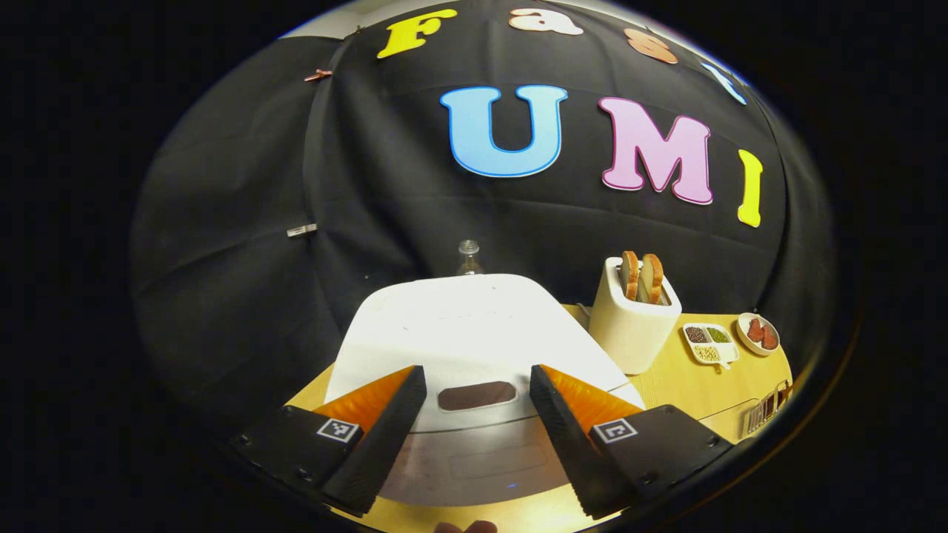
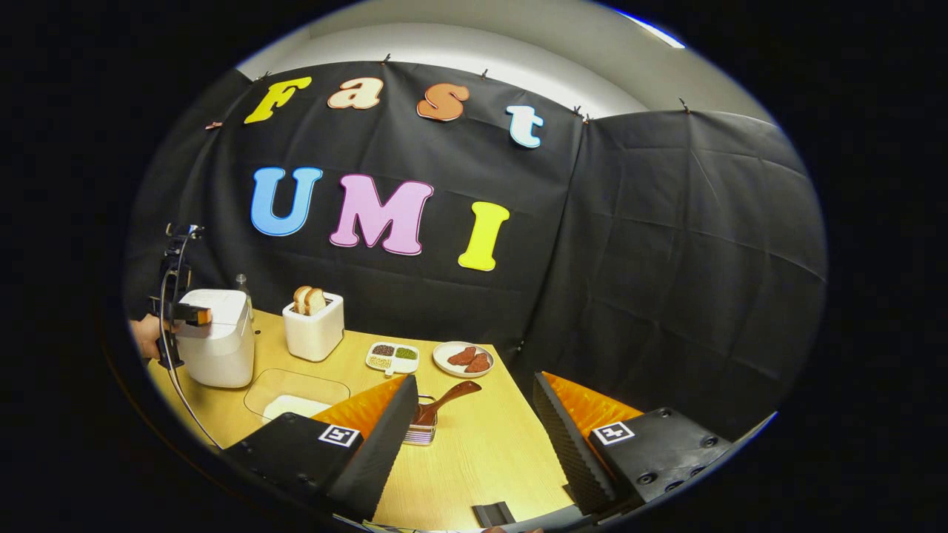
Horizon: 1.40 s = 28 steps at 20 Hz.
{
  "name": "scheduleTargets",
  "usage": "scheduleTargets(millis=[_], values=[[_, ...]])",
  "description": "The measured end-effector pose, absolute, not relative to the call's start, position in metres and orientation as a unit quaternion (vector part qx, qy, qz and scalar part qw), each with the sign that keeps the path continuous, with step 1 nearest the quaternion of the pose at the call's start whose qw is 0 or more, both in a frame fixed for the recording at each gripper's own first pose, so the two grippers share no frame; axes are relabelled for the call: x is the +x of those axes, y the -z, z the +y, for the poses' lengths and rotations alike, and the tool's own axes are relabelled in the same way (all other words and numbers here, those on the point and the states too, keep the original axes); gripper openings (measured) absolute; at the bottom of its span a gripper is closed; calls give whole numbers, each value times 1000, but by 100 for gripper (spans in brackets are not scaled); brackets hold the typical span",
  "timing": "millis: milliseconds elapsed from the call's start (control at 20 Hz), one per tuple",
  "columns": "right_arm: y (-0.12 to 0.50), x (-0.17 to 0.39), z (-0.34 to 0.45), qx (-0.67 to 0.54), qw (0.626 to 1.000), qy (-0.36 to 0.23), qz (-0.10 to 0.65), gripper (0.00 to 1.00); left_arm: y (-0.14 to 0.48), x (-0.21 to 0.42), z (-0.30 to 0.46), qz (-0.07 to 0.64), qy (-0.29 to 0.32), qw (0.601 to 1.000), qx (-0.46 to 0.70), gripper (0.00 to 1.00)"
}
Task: Close the left gripper, press the button to open the rice cooker; take a wooden spoon from the chopstick holder with the right hand, scoop a spoonful of rice and pour it into the rice cooker, then put the wooden spoon back into the chopstick holder.
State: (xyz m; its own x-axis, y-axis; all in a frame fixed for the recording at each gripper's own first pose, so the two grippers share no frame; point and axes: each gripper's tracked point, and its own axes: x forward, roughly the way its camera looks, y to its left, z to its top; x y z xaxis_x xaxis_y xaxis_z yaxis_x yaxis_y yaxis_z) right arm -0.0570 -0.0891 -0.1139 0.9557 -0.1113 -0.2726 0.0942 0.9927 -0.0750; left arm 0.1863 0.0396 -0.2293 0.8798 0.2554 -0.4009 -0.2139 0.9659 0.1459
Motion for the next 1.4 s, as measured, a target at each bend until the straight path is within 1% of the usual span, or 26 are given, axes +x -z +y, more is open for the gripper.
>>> scheduleTargets(millis=[350,650,700,750,950,1050,1400], values=[[117,-58,-94,-28,988,56,144,98,232,190,42,216,-128,968,26,100],[120,-64,-99,-19,988,58,145,98,221,187,43,197,-114,972,54,100],[119,-65,-100,-18,988,58,144,98,214,186,42,187,-109,975,55,99],[119,-64,-100,-16,988,59,144,98,204,182,39,172,-102,978,56,95],[115,-59,-100,-5,989,58,138,98,155,160,26,106,-66,989,77,95],[111,-55,-100,-4,990,57,132,98,132,143,23,82,-54,993,66,95],[90,-43,-88,-2,993,43,109,98,59,75,6,18,-26,999,44,95]])
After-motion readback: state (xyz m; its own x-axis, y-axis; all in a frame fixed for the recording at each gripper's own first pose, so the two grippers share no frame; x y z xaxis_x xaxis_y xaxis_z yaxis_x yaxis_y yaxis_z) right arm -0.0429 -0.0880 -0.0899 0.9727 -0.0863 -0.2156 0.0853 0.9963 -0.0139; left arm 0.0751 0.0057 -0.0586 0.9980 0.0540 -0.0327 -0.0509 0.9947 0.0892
